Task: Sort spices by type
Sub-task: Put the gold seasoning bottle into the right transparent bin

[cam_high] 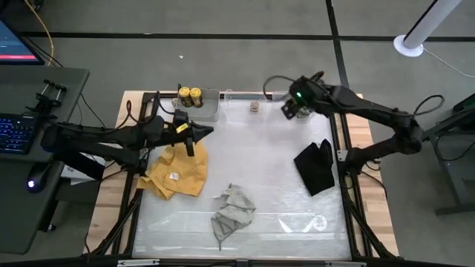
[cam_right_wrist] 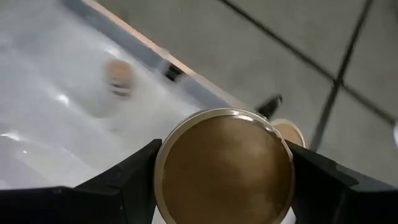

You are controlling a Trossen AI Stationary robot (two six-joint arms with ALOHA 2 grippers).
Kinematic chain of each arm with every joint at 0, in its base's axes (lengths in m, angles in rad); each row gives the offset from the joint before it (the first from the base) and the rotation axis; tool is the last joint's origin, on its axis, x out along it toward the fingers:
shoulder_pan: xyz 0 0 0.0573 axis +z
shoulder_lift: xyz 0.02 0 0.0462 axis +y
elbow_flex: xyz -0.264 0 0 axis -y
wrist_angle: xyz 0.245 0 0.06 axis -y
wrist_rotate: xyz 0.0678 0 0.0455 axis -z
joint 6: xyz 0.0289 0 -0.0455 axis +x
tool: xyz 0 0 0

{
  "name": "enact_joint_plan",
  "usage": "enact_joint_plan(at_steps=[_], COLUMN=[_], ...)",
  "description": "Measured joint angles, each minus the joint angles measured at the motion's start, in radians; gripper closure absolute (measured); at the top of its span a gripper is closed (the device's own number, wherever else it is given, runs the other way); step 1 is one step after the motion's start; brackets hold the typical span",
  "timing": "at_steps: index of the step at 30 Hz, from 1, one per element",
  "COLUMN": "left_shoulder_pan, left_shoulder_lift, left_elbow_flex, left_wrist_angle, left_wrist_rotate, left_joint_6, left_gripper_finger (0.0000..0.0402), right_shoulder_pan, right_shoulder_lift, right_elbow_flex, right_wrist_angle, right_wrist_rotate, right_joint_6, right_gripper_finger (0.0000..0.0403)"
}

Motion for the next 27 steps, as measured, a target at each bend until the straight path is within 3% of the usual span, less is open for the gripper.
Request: enact_joint_plan(at_steps=[5,11,19,27], left_shoulder_pan=[0.020,0.012,-0.022,-0.034], left_shoulder_lift=[0.000,0.000,0.000,0.000], left_elbow_flex=[0.000,0.000,0.000,0.000], left_wrist_angle=[0.000,-0.001,-0.001,-0.002], left_wrist_rotate=[0.008,0.038,0.039,0.039], left_joint_6=[-0.040,-0.081,-0.106,-0.106], left_gripper_finger=[0.0401,0.0401,0.0401,0.0401], right_shoulder_pan=[-0.173,-0.287,-0.332,-0.332], right_shoulder_lift=[0.133,0.286,0.406,0.432], right_elbow_flex=[0.000,-0.001,-0.001,-0.001], right_wrist_angle=[0.030,0.136,0.199,0.261], right_wrist_rotate=[-0.084,-0.174,-0.208,-0.202], right_joint_6=[0.036,0.036,0.093,0.092], right_gripper_finger=[0.0130,0.0130,0.0130,0.0116])
